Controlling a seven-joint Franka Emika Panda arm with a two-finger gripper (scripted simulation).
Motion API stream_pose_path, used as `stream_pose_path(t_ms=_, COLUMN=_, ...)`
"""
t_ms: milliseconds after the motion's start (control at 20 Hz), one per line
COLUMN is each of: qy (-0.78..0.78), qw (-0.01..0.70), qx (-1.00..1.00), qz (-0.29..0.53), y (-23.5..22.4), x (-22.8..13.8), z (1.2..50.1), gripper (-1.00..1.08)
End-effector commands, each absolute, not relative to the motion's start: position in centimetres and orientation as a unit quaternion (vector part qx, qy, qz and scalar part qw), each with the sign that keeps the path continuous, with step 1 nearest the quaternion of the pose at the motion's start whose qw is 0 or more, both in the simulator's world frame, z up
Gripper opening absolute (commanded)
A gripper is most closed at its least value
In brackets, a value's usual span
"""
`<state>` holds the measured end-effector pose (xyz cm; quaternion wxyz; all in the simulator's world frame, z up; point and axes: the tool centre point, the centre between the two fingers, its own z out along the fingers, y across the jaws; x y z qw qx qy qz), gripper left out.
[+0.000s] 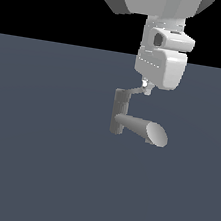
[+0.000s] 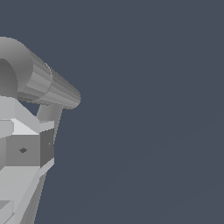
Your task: Turn on the faucet by rotating a designated handle.
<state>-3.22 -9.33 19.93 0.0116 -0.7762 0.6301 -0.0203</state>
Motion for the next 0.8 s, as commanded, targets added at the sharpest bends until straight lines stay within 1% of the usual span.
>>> stream_pose_path(t_ms=0, qy=0.632, qw=0.0, qx=-0.775, qz=0.0, y=-9.0, x=-5.5, z=18.1, gripper=-1.0)
stream_pose_path(t_ms=50, qy=0.632, qw=0.0, qx=-0.775, qz=0.0, y=-9.0, x=-5.5, z=18.1, gripper=-1.0)
stream_pose_path(t_ms=100, qy=0.634, qw=0.008, qx=-0.773, qz=-0.015, y=-9.5, x=-4.3, z=19.5, gripper=-1.0)
stream_pose_path(t_ms=750, qy=0.633, qw=0.001, qx=-0.774, qz=-0.002, y=-2.8, x=-7.1, z=18.3, gripper=-1.0)
